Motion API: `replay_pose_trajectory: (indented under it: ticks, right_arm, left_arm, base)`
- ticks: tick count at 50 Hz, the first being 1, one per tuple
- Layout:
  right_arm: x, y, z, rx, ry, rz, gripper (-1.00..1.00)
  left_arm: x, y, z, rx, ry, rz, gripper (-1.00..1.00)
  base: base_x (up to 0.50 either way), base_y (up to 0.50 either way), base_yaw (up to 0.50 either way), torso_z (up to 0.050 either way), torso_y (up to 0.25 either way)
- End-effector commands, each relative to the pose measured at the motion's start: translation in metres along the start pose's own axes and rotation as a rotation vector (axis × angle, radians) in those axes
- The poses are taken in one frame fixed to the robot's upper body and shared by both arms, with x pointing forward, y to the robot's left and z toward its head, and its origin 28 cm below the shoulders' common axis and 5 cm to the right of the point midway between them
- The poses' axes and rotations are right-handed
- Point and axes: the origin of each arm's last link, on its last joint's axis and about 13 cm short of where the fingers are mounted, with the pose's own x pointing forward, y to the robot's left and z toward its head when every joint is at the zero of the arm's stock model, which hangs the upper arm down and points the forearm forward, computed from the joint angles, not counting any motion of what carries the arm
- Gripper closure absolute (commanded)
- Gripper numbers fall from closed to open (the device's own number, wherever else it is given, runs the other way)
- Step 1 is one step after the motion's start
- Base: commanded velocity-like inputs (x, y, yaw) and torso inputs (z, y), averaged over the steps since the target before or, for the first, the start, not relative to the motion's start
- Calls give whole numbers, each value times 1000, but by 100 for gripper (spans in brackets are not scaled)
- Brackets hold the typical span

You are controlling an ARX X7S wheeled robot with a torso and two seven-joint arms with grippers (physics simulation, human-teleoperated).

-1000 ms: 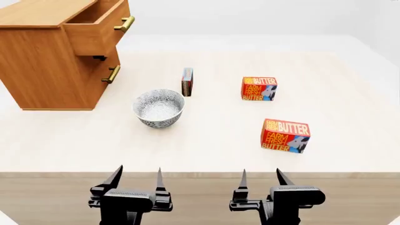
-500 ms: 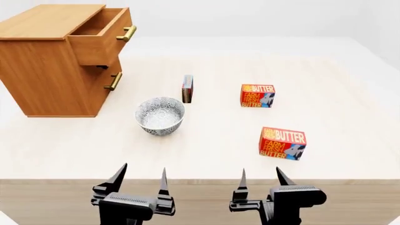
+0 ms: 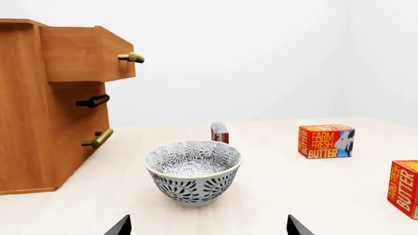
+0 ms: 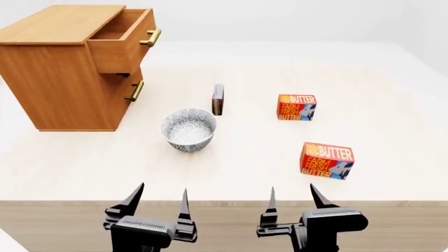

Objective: Put the chocolate pudding in the top drawer of the cabinet and close it.

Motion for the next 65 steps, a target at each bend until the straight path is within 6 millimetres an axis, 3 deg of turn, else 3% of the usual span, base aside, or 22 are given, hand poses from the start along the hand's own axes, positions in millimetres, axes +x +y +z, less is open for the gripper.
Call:
replay_pose_trajectory:
  ticks: [1,39,47,54,65]
  right_arm:
    - [0,1,1,-12,-9,9,-100]
    - [0,2,1,-6,3,25,-100]
    - [0,2,2,-11,6,23,-100]
    - [0,-1,12,-61,5,10,-100]
    - [-3,-7,38,-83,-57,-9,-100]
  left_arm:
    - [0,1,-1,7,13,8,-100]
    - [0,0,-2,48,17,6,-100]
    - [0,0,-3,51,23,1,-100]
    - [0,0,3,66,10,4,-100]
    - [3,5,30,52,-7,-5,-100]
  base:
    - [0,500,0,0,0]
    - [0,498,0,0,0]
    - [0,41,0,0,0]
    - [0,0,0,0,0]
    - [0,0,0,0,0]
